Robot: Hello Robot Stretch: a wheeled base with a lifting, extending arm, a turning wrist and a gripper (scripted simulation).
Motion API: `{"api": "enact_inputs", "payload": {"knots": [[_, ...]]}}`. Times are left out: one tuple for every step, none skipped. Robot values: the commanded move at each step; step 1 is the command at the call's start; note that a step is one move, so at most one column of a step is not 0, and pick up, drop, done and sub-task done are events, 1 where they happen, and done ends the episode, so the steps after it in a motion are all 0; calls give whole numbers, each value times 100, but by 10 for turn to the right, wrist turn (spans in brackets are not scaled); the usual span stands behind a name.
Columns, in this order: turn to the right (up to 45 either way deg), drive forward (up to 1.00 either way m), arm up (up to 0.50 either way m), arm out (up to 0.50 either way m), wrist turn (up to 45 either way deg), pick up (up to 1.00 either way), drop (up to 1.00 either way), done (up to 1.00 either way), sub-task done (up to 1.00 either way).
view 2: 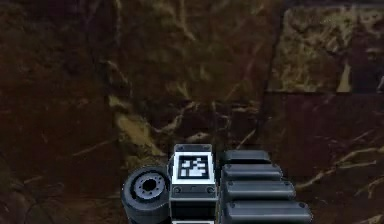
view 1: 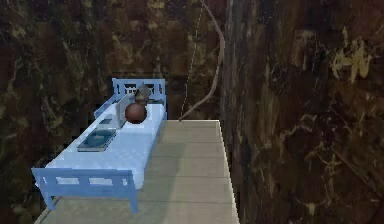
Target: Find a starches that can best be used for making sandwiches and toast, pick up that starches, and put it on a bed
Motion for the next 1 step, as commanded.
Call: {"api": "enact_inputs", "payload": {"knots": [[-210,0,0,0,0,0,0,0,0]]}}
